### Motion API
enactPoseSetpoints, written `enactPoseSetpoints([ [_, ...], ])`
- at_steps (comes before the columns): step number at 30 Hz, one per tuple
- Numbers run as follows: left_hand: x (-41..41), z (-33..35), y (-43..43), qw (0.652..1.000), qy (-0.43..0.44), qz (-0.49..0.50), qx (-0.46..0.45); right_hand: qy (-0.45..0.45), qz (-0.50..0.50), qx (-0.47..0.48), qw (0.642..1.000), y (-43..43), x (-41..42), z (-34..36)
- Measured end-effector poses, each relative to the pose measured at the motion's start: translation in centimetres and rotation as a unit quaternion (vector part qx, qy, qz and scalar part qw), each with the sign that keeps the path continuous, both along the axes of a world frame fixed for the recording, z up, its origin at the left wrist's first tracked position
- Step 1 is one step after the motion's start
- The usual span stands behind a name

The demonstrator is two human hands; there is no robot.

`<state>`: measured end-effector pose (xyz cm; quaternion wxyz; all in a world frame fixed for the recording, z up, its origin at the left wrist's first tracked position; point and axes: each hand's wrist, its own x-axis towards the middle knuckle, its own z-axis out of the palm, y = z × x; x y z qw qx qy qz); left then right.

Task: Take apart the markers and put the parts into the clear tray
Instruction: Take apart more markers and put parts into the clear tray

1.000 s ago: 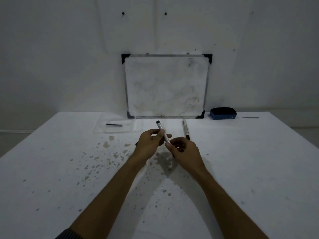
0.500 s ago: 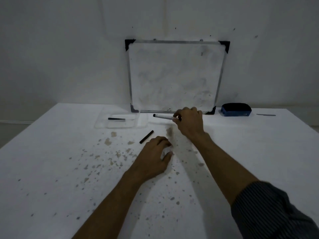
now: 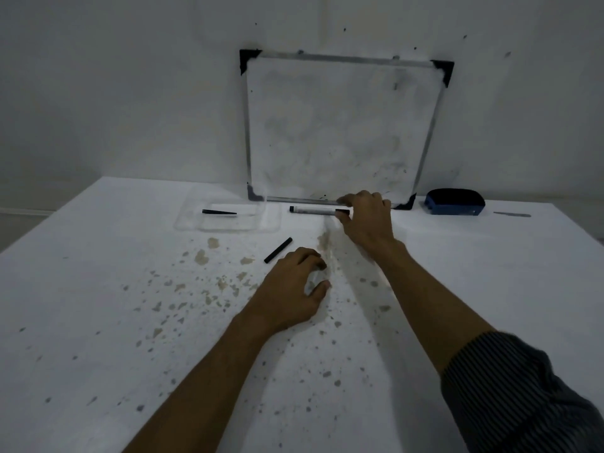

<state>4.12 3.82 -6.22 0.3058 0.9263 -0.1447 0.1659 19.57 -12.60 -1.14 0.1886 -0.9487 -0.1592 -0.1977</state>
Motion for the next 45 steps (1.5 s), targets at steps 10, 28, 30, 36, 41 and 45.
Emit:
enactPoseSetpoints([
  [10,-0.8,0.8,0.1,0.999,0.032,0.011,-0.006,0.153,-0.137,0.065,0.977,-5.3,-7.7,-1.0],
  [28,-2.4,5.1,-1.1,0.910,0.066,0.060,-0.404,0.287,0.181,0.341,0.877,-1.2,-16.8,-0.1],
  [30,-2.4,4.8,-0.7,0.932,0.053,0.061,-0.354,0.256,0.131,0.317,0.904,-1.3,-16.5,-0.1],
  [36,-2.7,2.7,-0.7,0.999,-0.006,-0.019,-0.038,0.177,-0.007,0.363,0.915,-2.8,-15.4,0.0],
  [41,-2.6,2.1,-1.8,0.991,-0.113,-0.047,0.045,0.195,-0.072,0.271,0.940,-3.2,-14.9,0.0],
  [45,-1.8,2.4,-1.5,0.972,-0.210,-0.020,0.103,0.231,-0.100,0.238,0.938,-3.0,-14.1,0.2],
])
